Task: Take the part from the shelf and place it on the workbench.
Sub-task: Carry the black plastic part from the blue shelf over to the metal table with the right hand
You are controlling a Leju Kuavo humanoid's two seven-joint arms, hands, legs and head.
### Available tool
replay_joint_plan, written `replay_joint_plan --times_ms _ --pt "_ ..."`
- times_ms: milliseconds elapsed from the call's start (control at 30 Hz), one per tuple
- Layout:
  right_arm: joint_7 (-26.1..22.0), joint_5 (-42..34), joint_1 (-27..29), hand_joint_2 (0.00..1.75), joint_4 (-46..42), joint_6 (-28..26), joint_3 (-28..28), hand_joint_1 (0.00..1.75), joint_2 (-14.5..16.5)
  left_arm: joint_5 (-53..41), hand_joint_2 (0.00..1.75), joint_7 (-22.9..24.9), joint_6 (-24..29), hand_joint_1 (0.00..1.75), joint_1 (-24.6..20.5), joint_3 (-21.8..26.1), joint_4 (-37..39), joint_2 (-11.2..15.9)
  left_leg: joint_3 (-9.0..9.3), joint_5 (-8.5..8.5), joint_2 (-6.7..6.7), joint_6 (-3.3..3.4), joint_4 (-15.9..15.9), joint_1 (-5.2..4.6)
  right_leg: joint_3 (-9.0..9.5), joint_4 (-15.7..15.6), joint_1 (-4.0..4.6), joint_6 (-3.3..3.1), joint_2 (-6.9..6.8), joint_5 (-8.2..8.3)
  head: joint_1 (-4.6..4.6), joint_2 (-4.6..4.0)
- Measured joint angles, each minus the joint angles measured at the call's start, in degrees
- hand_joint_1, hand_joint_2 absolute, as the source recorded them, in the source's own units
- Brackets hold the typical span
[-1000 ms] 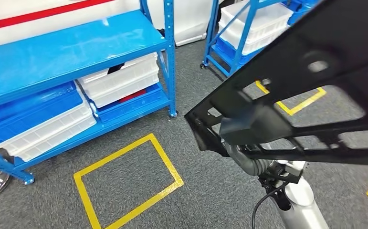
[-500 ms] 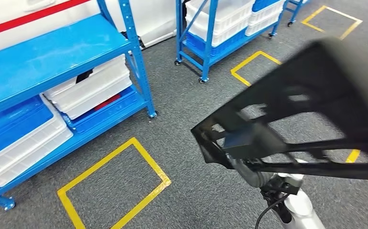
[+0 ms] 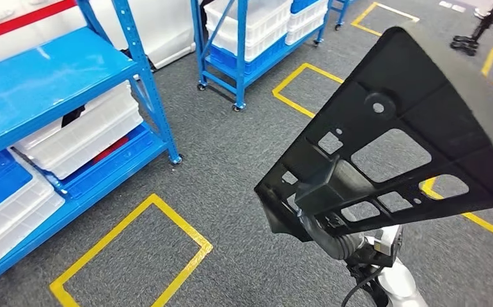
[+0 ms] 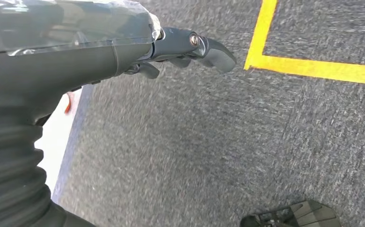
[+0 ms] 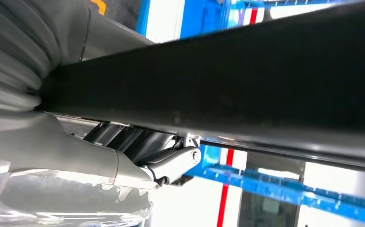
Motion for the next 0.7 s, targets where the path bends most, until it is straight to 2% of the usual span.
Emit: replay_joint_plan --times_ms 33,67,100,133,167,200,233,267,333,367,433,467,500,533,567,600,633,667,700 --pt "-0.46 -0.07 0.07 1.75 0.17 -0.09 0.02 1.75 0.01 0.00 1.75 -0.02 0.00 0.00 0.02 -0.01 0.00 0.02 -0.03 -0.03 0.70 0.02 0.02 -0.07 -1.51 3.30 -0.20 0.26 -0.32 -1.16 0.00 0.00" --pt "-1.21 -0.33 0.15 1.75 0.29 -0.13 -0.03 1.75 0.01 -0.01 1.75 -0.05 0.01 0.00 0.02 -0.01 -0.01 0.03 -0.03 -0.08 1.38 0.01 0.05 -0.11 -2.20 4.97 -0.39 0.48 -0.47 -1.34 0.00 0.00" --pt "-2.25 -0.94 0.21 1.75 0.30 -0.04 -0.18 1.75 0.01 -0.02 1.75 -0.10 0.02 0.00 -0.05 -0.02 -0.01 0.04 0.00 -0.16 2.04 -0.06 0.08 -0.12 -1.68 4.26 -0.55 0.64 -0.70 -0.41 0.00 0.00" --pt "-3.42 -1.90 0.25 1.75 0.09 0.18 -0.48 1.75 0.01 -0.05 1.75 -0.14 0.03 0.00 -0.16 -0.04 -0.01 0.05 0.08 -0.27 2.64 -0.17 0.12 -0.12 0.02 1.28 -0.65 0.71 -1.15 1.33 0.00 0.00" --pt "-4.30 -2.95 0.25 1.75 -0.45 0.57 -0.99 1.75 0.01 -0.13 1.75 -0.17 0.04 0.00 -0.30 -0.09 -0.01 0.05 0.21 -0.43 3.16 -0.36 0.17 -0.14 2.41 -3.08 -0.65 0.66 -2.22 3.05 0.00 0.00" --pt "-4.68 -3.61 0.18 1.75 -1.11 0.95 -1.58 1.75 0.01 -0.19 1.75 -0.19 0.04 0.00 -0.45 -0.15 -0.01 0.07 0.31 -0.63 3.61 -0.65 0.29 -0.27 4.55 -7.08 -0.42 0.39 -3.35 4.30 0.00 0.00" --pt "-4.48 -3.57 0.12 1.75 -1.81 1.10 -2.16 1.75 0.01 -0.21 1.75 -0.19 0.04 0.00 -0.61 -0.22 -0.01 0.09 0.40 -0.81 4.00 -0.93 0.36 -0.41 5.94 -9.79 -0.17 0.02 -4.09 4.93 0.00 0.00" --pt "-3.85 -2.76 0.05 1.75 -2.34 1.03 -2.60 1.75 0.01 -0.14 1.75 -0.20 0.04 0.00 -0.77 -0.28 -0.01 0.12 0.48 -0.98 4.43 -1.24 0.41 -0.54 6.53 -11.11 0.09 -0.40 -4.47 4.99 0.00 0.00" --pt "-2.20 0.45 -0.05 1.75 -2.56 0.31 -2.94 1.75 0.02 0.14 1.75 -0.31 0.03 0.00 -1.05 -0.33 -0.01 0.19 0.67 -1.24 5.41 -1.82 0.39 -0.63 6.40 -11.27 0.28 -1.19 -3.31 5.02 -0.01 0.00" --pt "-1.63 1.99 -0.13 1.75 -2.39 0.02 -2.92 1.75 0.07 0.35 1.75 -0.40 0.05 0.00 -1.16 -0.32 -0.01 0.24 0.68 -1.62 5.24 -2.14 0.67 -0.51 6.39 -11.39 0.21 -1.54 -2.77 5.12 -0.01 0.00" --pt "-1.51 3.40 -0.77 1.75 -1.83 -0.06 -2.75 1.75 0.33 0.73 1.75 -0.68 0.17 0.00 -1.22 -0.31 -0.01 0.30 -0.60 -4.00 3.21 -2.63 3.97 -0.27 6.39 -11.67 -0.01 -2.33 -1.75 5.39 -0.01 0.00" --pt "-2.12 2.71 -1.23 1.75 -1.62 0.34 -2.66 1.75 0.53 0.89 1.75 -0.79 0.26 0.00 -1.14 -0.30 -0.01 0.33 -2.14 -5.96 1.77 -2.75 7.40 -0.14 6.35 -11.69 -0.03 -2.58 -1.29 5.44 -0.01 0.00" --pt "-3.01 1.33 -1.75 1.75 -1.48 0.98 -2.62 1.75 0.70 0.97 1.75 -0.87 0.34 0.00 -1.02 -0.29 -0.01 0.33 -4.09 -7.97 0.88 -2.80 11.61 -0.12 6.31 -11.67 0.01 -2.76 -0.75 5.45 -0.01 0.00" --pt "-3.86 -0.44 -2.19 1.75 -1.42 1.79 -2.61 1.75 0.83 1.00 1.75 -0.89 0.40 0.00 -0.88 -0.27 -0.01 0.34 -5.90 -9.34 0.47 -2.86 15.40 -0.11 6.30 -11.64 0.06 -2.81 -0.15 5.44 -0.01 0.00" --pt "-4.33 -2.02 -2.51 1.75 -1.42 2.55 -2.62 1.75 0.94 0.99 1.75 -0.88 0.44 0.00 -0.76 -0.26 -0.01 0.34 -7.04 -9.63 0.31 -2.89 17.62 -0.11 6.31 -11.58 0.09 -2.83 0.52 5.44 -0.01 0.00" --pt "-4.16 -2.93 -2.79 1.75 -1.44 2.97 -2.62 1.75 1.07 1.01 1.75 -0.87 0.46 0.00 -0.66 -0.24 -0.01 0.36 -7.17 -8.68 0.26 -2.87 17.55 -0.09 6.35 -11.50 0.10 -2.81 1.23 5.42 -0.01 0.00" --pt "-3.27 -2.78 -3.07 1.75 -1.46 2.85 -2.63 1.75 1.19 1.07 1.75 -0.86 0.46 0.00 -0.59 -0.20 -0.01 0.39 -6.24 -6.71 0.10 -2.80 15.12 -0.04 6.38 -11.38 0.08 -2.76 1.96 5.39 -0.01 0.00" --pt "-1.81 -1.53 -3.34 1.75 -1.44 2.25 -2.64 1.75 1.28 1.18 1.75 -0.86 0.46 0.00 -0.52 -0.13 -0.01 0.43 -4.63 -4.30 -0.53 -2.70 11.20 0.07 6.39 -11.23 0.03 -2.66 2.66 5.33 -0.01 0.00" --pt "-0.12 0.63 -3.65 1.75 -1.29 1.28 -2.66 1.75 1.36 1.31 1.75 -0.87 0.46 0.00 -0.45 0.00 -0.01 0.46 -3.01 -2.49 -1.77 -2.59 7.22 0.21 6.29 -10.98 0.08 -2.46 3.35 5.25 -0.01 0.00"
